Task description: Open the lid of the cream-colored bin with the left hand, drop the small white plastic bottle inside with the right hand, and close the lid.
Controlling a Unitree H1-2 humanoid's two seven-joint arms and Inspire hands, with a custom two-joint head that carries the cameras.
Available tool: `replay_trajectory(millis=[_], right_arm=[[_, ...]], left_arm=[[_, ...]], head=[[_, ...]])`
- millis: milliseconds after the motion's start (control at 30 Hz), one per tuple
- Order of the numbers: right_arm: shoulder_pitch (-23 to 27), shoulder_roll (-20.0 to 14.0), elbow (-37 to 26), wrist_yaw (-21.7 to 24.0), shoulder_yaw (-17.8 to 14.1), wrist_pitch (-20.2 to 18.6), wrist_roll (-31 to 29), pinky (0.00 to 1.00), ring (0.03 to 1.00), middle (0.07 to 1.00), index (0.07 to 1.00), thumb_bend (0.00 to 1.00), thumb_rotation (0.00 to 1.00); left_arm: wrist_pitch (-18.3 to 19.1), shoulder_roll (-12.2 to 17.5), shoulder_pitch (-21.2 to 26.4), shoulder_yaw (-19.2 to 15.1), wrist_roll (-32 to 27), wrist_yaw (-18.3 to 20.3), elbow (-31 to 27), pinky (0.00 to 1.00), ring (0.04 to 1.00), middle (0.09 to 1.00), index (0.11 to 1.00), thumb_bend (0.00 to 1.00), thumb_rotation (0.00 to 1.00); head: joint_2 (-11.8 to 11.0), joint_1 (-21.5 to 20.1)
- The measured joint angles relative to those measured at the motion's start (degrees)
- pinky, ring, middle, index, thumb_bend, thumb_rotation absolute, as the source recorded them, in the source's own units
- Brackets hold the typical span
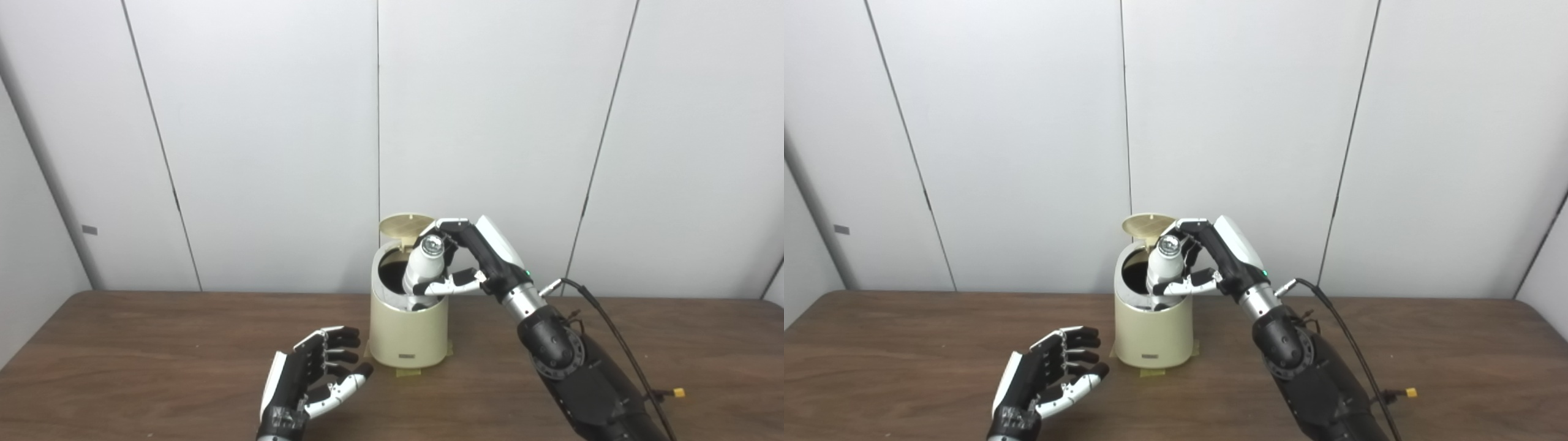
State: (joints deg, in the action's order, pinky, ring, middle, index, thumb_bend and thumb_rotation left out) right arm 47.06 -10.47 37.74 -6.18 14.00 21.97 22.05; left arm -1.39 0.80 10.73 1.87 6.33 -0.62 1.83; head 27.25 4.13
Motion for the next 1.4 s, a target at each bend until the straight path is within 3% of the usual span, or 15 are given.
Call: replay_trajectory(millis=[67,100,167,200,300,900,1033,1133,1300,1400], right_arm=[[-0.3,0.0,-0.7,0.4,0.0,-0.5,0.1,0.39,0.463,0.682,0.496,0.51,0.0],[-0.4,0.0,-1.1,0.6,0.0,-1.0,0.1,0.4,0.464,0.693,0.604,0.52,0.0],[-0.4,-0.1,-1.5,1.0,0.0,-1.3,0.1,0.4,0.464,0.697,0.662,0.52,0.0],[-0.5,-0.1,-1.5,1.3,-0.1,-1.3,0.0,0.4,0.511,0.699,0.675,0.7,0.0],[-0.6,-0.1,-1.9,1.6,-0.2,-1.5,0.0,0.41,0.54,0.699,0.682,0.81,0.0],[-4.0,-0.1,-6.9,2.6,-2.1,-2.7,-0.4,0.38,0.488,0.647,0.647,0.82,0.0],[-8.6,-0.1,-12.2,2.6,-4.7,-2.3,-2.2,0.3,0.415,0.603,0.615,0.79,0.0],[-10.8,0.2,-12.8,1.7,-7.8,-1.5,-5.0,0.28,0.39,0.59,0.614,0.8,0.03],[-14.1,1.8,-15.3,0.1,-15.8,-2.3,-14.0,0.38,0.451,0.631,0.678,0.78,0.07],[-17.9,1.9,-18.5,1.0,-17.3,-4.1,-17.5,0.47,0.497,0.692,0.736,0.78,0.1]], left_arm=[[0.2,0.0,0.0,0.0,0.0,0.0,0.0,0.55,0.635,0.688,0.694,0.61,0.07],[0.2,0.0,0.0,0.0,0.0,0.1,0.0,0.55,0.636,0.688,0.694,0.61,0.07],[0.2,0.1,0.0,0.0,0.0,0.2,0.0,0.55,0.635,0.691,0.696,0.6,0.06],[0.2,0.1,0.0,0.0,-0.1,0.3,0.0,0.54,0.633,0.69,0.695,0.61,0.06],[0.2,0.1,0.0,0.0,-0.1,0.4,0.0,0.54,0.631,0.688,0.695,0.61,0.06],[0.2,0.1,0.0,0.0,-0.1,0.5,0.0,0.54,0.625,0.684,0.695,0.62,0.08],[0.2,0.2,-0.1,0.0,-0.1,0.5,0.0,0.54,0.632,0.688,0.69,0.6,0.05],[0.1,0.2,-0.1,-0.1,-0.1,0.5,0.0,0.54,0.629,0.686,0.69,0.6,0.06],[0.2,0.6,-0.2,-0.1,-0.1,0.5,-0.2,0.54,0.627,0.687,0.693,0.61,0.11],[0.2,1.0,-0.3,-0.2,-0.1,0.5,-0.5,0.54,0.633,0.693,0.696,0.61,0.12]], head=[[0.1,-0.1],[0.1,-0.1],[0.1,-0.1],[0.1,-0.1],[0.1,-0.1],[0.0,0.1],[-0.1,0.2],[-0.2,0.2],[-0.1,0.0],[-0.1,-0.3]])
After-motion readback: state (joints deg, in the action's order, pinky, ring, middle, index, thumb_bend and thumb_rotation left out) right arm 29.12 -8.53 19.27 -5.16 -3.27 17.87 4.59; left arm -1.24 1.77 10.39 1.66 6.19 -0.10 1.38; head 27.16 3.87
